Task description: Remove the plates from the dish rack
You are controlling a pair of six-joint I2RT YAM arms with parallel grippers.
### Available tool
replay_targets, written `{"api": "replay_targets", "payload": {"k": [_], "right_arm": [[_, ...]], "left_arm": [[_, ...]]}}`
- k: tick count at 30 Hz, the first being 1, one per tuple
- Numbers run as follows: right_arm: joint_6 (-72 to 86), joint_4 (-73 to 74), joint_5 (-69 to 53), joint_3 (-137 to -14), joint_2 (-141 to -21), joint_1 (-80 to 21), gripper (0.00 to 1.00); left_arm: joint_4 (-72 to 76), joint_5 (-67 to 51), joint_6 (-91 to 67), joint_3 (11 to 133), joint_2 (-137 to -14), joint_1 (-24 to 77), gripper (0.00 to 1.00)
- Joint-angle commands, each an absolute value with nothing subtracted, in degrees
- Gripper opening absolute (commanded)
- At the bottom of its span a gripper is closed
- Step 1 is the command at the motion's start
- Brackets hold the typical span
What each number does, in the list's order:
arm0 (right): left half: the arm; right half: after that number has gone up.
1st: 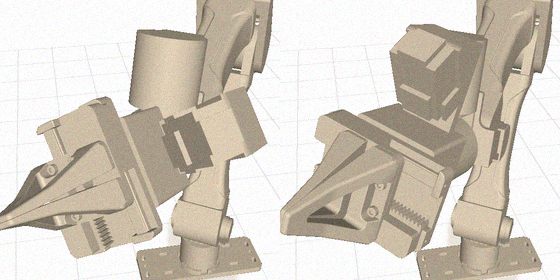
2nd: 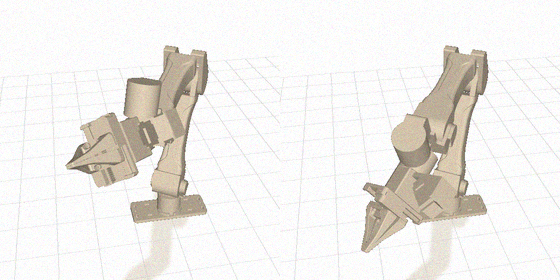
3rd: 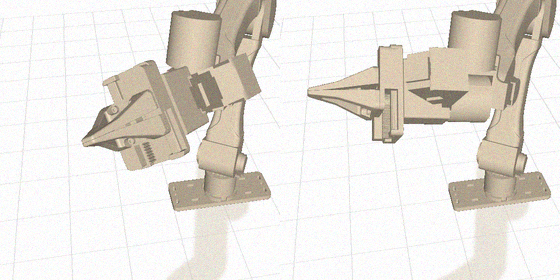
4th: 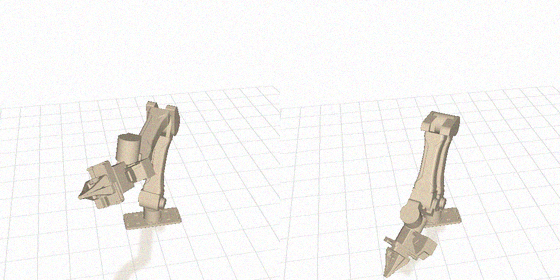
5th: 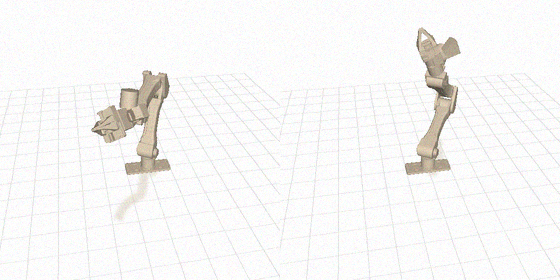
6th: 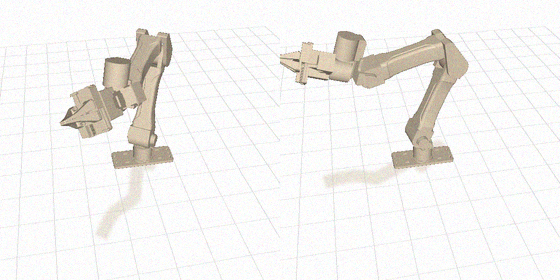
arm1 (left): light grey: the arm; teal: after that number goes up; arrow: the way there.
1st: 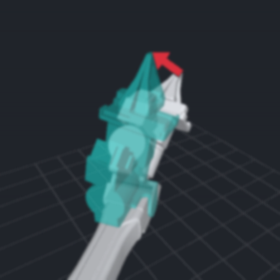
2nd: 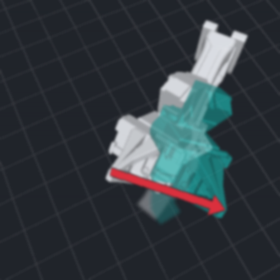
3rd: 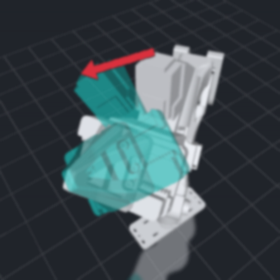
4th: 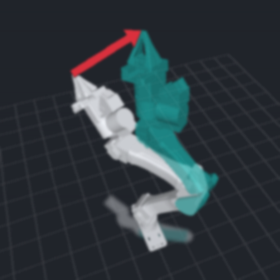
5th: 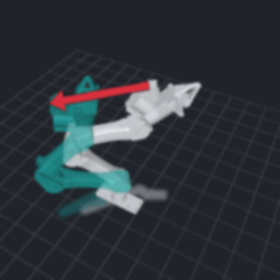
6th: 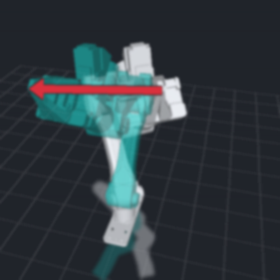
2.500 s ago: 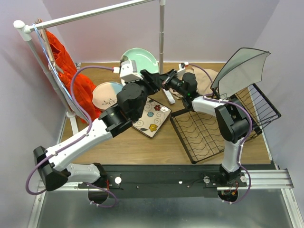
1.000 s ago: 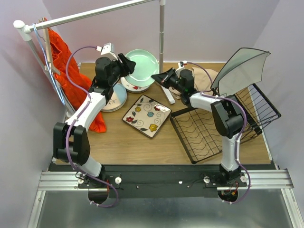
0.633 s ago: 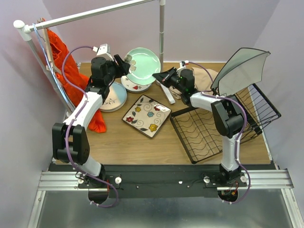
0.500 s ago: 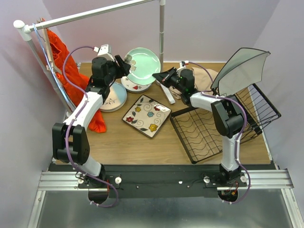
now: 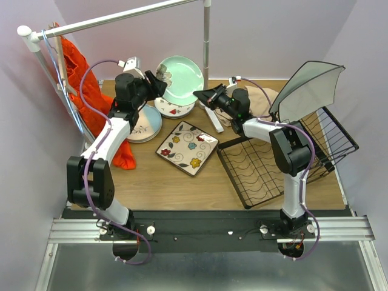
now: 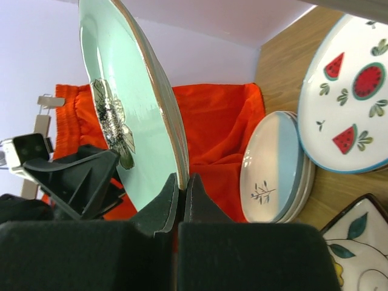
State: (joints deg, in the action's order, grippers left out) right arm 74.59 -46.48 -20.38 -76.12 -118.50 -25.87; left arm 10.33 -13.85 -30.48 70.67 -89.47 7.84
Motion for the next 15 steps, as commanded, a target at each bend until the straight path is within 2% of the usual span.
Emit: {"api": "replay_targets", "payload": {"k": [1,5,8,9,10,15], "right_arm": [[78.2,-58.1,-23.8,-76.9,-116.1,-25.7,0.01],[78.5,-58.1,-24.5,-76.6,-116.6,-25.6,0.01],[78.6,-58.1,-24.1,-75.8,-117.0,-25.7,0.01],[78.6,-58.0,-24.0,-75.7,-117.2,-25.7,0.01],[78.7,-58.1,-24.1,-75.7,-117.6,-25.7,0.01],[79.8,-58.0,-24.3,-75.6,-118.5,-25.6,0.01]], "left_arm": [[14.7,-18.5,-34.3,69.2,-91.4,7.4,0.59],[17.9,-21.0,-37.1,68.2,-92.5,7.4,0.52],[19.9,-22.6,-39.9,67.9,-93.1,7.4,0.29],[20.6,-22.7,-40.6,67.8,-93.2,7.4,0.1],[20.8,-22.5,-42.1,67.9,-93.3,7.4,0.01],[21.8,-22.8,-46.6,69.6,-94.4,7.4,0.0]]}}
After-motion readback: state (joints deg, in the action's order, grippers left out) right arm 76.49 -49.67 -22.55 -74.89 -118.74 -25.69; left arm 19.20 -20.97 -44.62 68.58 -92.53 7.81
